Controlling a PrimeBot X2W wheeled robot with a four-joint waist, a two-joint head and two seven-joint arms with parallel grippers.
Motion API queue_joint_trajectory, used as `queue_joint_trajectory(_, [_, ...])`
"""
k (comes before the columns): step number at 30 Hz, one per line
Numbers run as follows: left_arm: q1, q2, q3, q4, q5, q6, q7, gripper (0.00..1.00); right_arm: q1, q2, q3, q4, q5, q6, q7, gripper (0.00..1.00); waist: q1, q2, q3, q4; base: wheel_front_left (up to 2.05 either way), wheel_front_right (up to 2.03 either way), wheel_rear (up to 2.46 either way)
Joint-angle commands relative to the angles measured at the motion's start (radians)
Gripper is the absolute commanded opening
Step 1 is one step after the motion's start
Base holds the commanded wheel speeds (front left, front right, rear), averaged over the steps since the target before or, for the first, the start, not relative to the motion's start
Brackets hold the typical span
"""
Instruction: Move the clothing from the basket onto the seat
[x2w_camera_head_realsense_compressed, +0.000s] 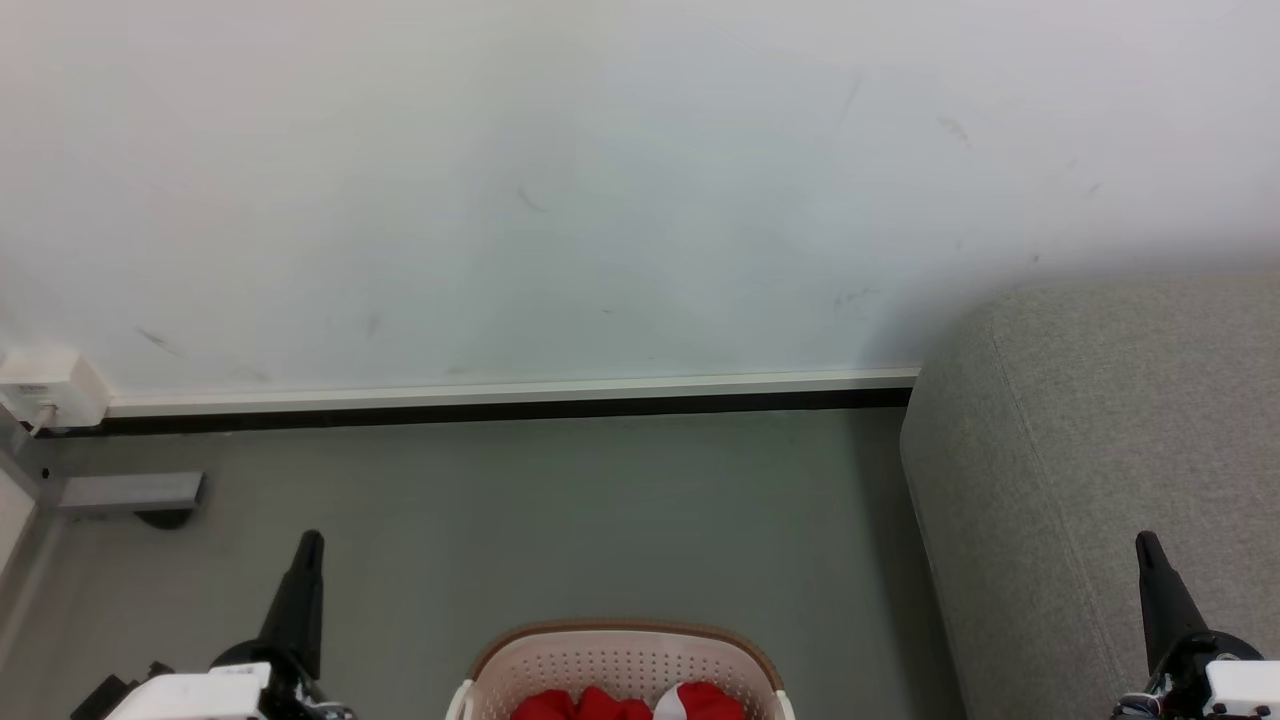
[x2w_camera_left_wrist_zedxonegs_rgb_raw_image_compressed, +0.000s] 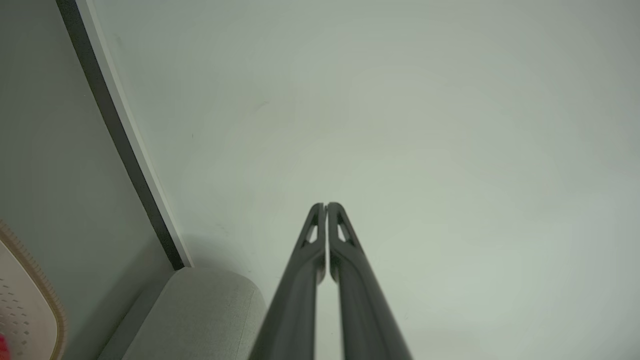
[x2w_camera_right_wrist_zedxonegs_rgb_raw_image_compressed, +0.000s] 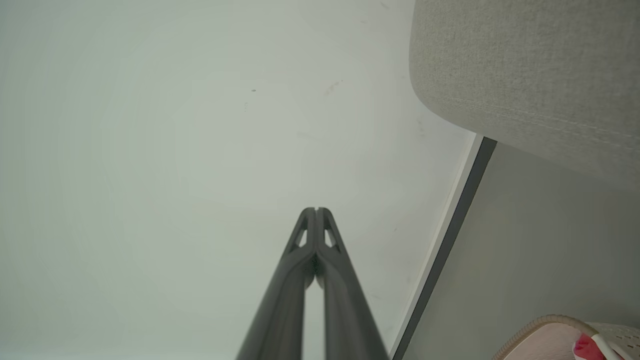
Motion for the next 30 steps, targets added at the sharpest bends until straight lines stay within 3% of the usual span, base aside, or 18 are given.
queue_joint_trajectory(1, [-0.008, 0.003, 0.001, -0.004, -0.015, -0.005, 0.003, 0.0, -0.013, 0.0, -0.004, -0.005, 0.002, -0.002, 0.002, 0.0, 0.0, -0.0001, 0.0, 0.0, 0.0, 0.0, 0.0])
queue_joint_trajectory(30, [-0.008, 0.003, 0.001, -0.004, -0.015, -0.005, 0.003, 0.0, -0.013, 0.0, -0.004, -0.005, 0.002, -0.002, 0.002, 0.0, 0.0, -0.0001, 0.0, 0.0, 0.0, 0.0, 0.0])
